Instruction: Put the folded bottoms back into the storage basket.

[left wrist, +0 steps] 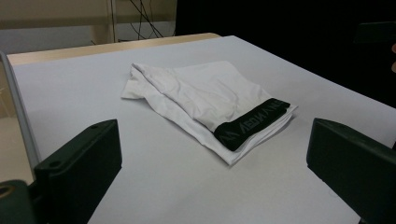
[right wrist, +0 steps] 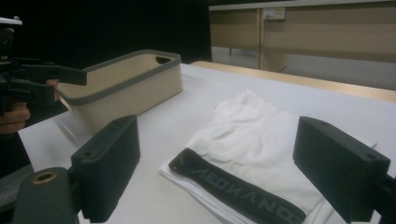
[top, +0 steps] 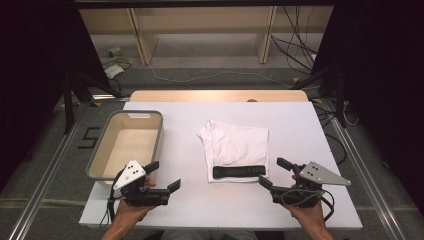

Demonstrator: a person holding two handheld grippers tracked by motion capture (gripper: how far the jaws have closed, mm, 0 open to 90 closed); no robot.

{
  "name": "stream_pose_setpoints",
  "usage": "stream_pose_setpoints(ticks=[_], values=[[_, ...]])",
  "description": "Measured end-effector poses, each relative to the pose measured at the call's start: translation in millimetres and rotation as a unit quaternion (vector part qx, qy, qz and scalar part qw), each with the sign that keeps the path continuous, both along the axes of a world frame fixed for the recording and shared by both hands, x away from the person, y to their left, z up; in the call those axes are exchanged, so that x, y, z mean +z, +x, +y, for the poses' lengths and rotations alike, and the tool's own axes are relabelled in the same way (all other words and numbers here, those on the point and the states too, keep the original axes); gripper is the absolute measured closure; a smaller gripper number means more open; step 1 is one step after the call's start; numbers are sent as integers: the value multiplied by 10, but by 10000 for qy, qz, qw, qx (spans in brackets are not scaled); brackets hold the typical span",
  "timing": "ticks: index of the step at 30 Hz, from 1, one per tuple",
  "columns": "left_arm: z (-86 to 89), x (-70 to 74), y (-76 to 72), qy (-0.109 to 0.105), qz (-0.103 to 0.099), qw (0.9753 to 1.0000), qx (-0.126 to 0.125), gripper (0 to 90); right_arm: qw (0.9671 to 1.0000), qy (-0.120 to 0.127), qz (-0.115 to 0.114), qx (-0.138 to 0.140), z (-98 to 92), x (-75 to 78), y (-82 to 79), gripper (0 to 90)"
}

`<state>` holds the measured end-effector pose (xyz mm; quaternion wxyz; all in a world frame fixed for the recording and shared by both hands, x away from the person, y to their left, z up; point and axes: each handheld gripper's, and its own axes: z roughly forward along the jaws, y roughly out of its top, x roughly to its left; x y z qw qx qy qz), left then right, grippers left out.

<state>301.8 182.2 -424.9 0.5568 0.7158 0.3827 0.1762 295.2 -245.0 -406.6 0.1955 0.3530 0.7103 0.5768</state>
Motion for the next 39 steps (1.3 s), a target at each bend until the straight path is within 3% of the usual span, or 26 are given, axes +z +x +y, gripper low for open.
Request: stream_pose_setpoints(ticks=[11,14,17,18,19,20,21,23,24,29,30,34,35,36,37,39], values=[[-14,-7,19,75,50,9999,85,29,10000,-15,-33,-62,-33,23,15,157],[-31,-17,38,130,174,9994,251,40,9997,-156,-121,-146,-32,33,35,160],[-55,-31,71,8,422,9986,304,45,9988,-373,-201,-232,-33,51,71,161],[-71,-36,79,-9,484,9983,331,56,9982,-484,-243,-267,-32,58,89,162],[-93,-47,88,-25,538,9979,354,59,9961,-783,-230,-346,-18,61,141,162],[-115,-60,100,24,605,9975,368,59,9961,-783,-230,-346,-18,61,141,162],[-161,-84,132,95,763,9963,375,59,9936,-1052,-136,-385,-10,31,201,162],[-176,-93,148,90,847,9957,375,59,9930,-1112,-65,-396,-13,15,230,162],[-195,-110,175,66,979,9944,400,60,9932,-1093,34,-387,-31,0,291,162],[-213,-138,235,68,1210,9916,444,64,9926,-1113,110,-478,-80,13,402,161],[-223,-149,264,48,1332,9900,457,64,9924,-1111,133,-519,-109,9,473,161],[-261,-168,305,105,1491,9877,461,68,9919,-1098,239,-594,-144,-4,579,160],[-299,-187,337,159,1632,9855,433,68,9911,-1128,266,-660,-163,-15,650,160],[-299,-187,337,159,1632,9855,433,69,9909,-1133,285,-666,-170,-19,686,159],[-333,-207,373,140,1790,9830,388,68,9906,-1146,299,-687,-177,-21,721,159],[-348,-216,390,94,1873,9815,384,68,9902,-1161,318,-705,-192,-25,798,159]])
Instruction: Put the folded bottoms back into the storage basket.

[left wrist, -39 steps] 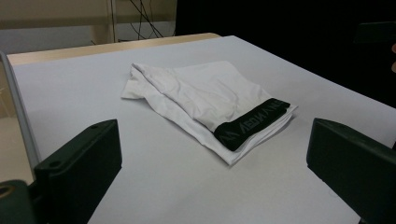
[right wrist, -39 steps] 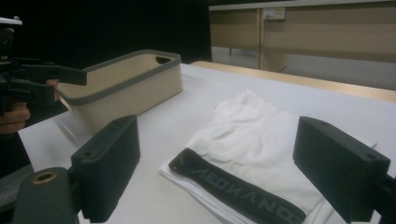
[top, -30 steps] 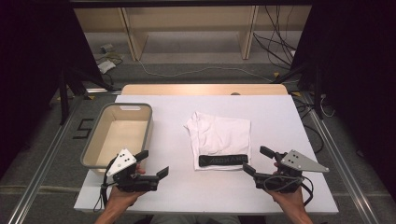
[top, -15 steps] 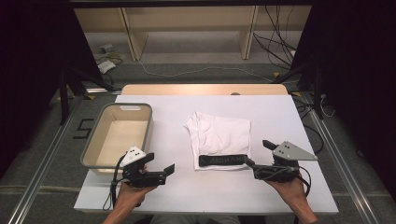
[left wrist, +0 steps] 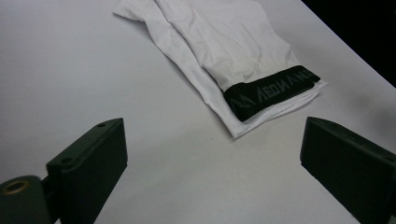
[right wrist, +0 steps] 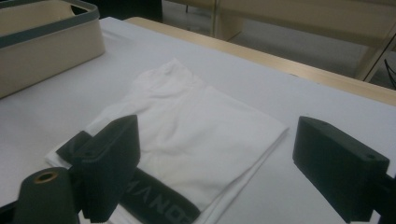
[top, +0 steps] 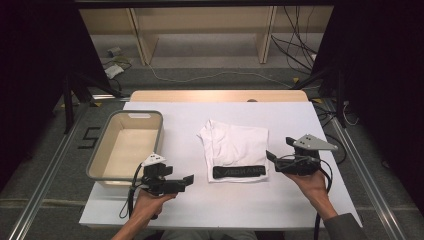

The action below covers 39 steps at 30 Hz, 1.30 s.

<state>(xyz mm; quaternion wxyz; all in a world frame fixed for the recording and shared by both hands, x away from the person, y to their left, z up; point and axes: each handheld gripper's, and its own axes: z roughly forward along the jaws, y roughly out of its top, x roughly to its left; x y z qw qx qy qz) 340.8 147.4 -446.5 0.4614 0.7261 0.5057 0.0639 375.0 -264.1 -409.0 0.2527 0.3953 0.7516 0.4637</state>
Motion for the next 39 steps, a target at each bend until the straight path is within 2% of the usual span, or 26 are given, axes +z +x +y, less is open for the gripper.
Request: stream_pose_setpoints(ticks=[1,2,5,8,12,20,23,26,31,34,39], values=[[-8,-8,18,-10,66,10000,6,68,10000,0,0,0,0,0,0,159],[-30,-27,56,-46,166,9999,-4,70,10000,27,86,20,-15,-10,86,154],[-57,-43,92,-1,213,9998,-55,72,9998,11,204,48,-35,-28,171,152],[-114,-68,145,-54,367,9992,-124,72,9992,43,400,8,-79,-71,322,149],[-153,-83,198,-9,417,9990,-132,76,9982,130,576,-98,-115,-118,444,147],[-229,-118,298,-34,567,9982,-191,83,9966,87,790,-205,-130,-180,665,148],[-302,-140,351,15,712,9971,-267,87,9956,151,901,-190,-122,-212,743,147],[-366,-156,408,-47,777,9966,-287,102,9952,80,952,-214,-101,-246,810,147],[-453,-166,502,-32,898,9954,-338,113,9947,64,1006,-223,-79,-279,900,147],[-506,-185,571,-163,1095,9933,-339,119,9941,67,1062,-218,-63,-304,952,147],[-604,-225,660,-145,1315,9908,-279,134,9928,15,1168,-263,-53,-361,1036,148]])
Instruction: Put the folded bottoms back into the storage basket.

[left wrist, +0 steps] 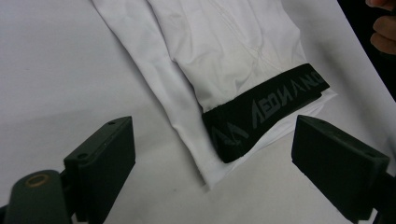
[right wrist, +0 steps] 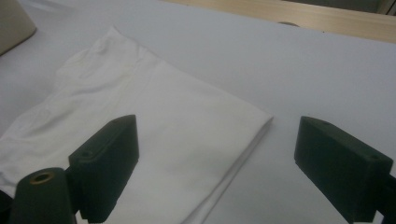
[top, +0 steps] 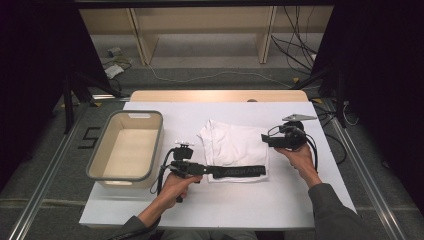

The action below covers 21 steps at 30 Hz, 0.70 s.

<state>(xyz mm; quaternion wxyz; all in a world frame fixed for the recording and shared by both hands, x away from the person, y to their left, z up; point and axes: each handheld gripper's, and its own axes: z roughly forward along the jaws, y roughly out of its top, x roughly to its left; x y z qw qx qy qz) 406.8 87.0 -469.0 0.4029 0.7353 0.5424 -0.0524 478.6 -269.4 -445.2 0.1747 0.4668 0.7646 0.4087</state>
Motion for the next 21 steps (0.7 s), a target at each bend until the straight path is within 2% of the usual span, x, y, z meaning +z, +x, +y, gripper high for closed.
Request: stream_pose_setpoints(ticks=[2,4,5,7,10,12,15,18,20,21], values=[[-46,-8,33,37,78,10000,21,141,10000,4,14,-6,-3,-8,12,148],[-135,-24,101,203,144,9997,-54,150,10000,25,39,-29,-7,-23,33,149],[-135,-24,101,203,144,9997,-54,153,10000,25,39,-29,-7,-23,33,149],[-216,-36,148,270,294,9992,-58,154,10000,32,87,-33,-8,-37,42,149],[-291,-43,174,463,271,9985,-76,155,9999,19,106,-17,-7,-40,40,149],[-333,-48,191,539,380,9977,-150,156,9999,46,109,-9,-12,-42,45,151],[-371,-74,218,536,435,9976,-92,158,9999,42,114,-12,-16,-48,48,151],[-504,-67,250,648,399,9970,-109,157,9999,49,151,-47,-24,-52,54,153],[-533,-64,253,687,366,9969,-108,165,9999,55,148,-46,-29,-50,55,155],[-558,-60,253,782,311,9964,-119,196,9998,77,152,-50,-30,-48,56,155]])
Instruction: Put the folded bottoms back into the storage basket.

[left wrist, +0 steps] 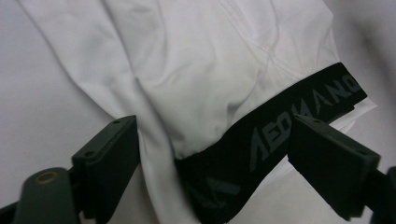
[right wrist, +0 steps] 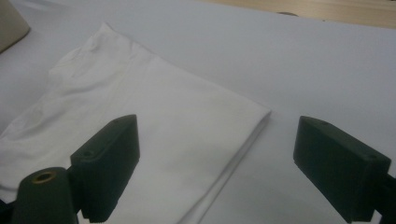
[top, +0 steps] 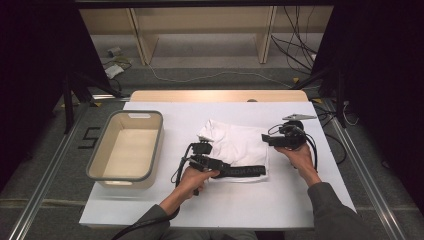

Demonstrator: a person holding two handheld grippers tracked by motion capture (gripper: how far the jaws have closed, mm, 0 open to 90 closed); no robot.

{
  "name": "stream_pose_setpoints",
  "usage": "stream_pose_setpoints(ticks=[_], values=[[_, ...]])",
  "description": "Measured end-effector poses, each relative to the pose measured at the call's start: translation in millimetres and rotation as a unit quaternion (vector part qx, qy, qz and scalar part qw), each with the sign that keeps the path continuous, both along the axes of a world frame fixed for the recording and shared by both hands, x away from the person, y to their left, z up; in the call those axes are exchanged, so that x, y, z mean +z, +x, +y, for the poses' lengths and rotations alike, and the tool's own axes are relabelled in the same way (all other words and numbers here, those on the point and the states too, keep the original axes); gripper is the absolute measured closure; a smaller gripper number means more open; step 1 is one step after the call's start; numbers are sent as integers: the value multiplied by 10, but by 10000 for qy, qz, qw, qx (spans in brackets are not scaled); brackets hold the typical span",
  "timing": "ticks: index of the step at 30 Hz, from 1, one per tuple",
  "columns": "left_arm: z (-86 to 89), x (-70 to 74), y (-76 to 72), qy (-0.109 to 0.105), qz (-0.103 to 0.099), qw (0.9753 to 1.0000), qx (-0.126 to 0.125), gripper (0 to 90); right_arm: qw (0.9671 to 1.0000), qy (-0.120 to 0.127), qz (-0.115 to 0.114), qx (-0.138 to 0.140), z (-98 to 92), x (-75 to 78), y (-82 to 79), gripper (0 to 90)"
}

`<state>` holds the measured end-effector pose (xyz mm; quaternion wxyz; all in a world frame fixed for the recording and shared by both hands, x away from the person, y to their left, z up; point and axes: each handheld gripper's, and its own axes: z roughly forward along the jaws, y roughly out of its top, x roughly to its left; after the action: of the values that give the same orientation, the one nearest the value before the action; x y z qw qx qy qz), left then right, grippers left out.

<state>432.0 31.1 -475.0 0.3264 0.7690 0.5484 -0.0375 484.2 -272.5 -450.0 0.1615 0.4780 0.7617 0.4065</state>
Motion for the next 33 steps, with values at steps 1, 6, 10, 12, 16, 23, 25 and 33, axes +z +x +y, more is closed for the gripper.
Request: stream_pose_setpoints(ticks=[1,6,10,12,16,23,25,33], values=[[-23,6,-13,155,-106,9998,15,252,10000,7,1,-3,2,1,1,157],[75,-31,45,-233,54,9994,237,541,10000,-11,69,-5,22,-26,20,158],[72,-38,38,-206,-55,9997,127,576,9999,-3,100,10,49,-34,45,159],[74,-42,41,-254,-35,9996,149,589,9999,13,102,14,59,-38,69,159],[82,-51,67,-490,90,9987,125,560,9999,76,153,-1,72,-39,109,159],[-45,-39,35,-169,-175,9997,36,597,9996,37,281,-77,72,-53,257,156],[-45,-40,35,-155,-180,9997,26,633,9996,-6,286,-75,75,-57,283,157],[26,-78,66,-439,-35,9990,7,780,9979,-221,599,-142,94,-211,518,159]])
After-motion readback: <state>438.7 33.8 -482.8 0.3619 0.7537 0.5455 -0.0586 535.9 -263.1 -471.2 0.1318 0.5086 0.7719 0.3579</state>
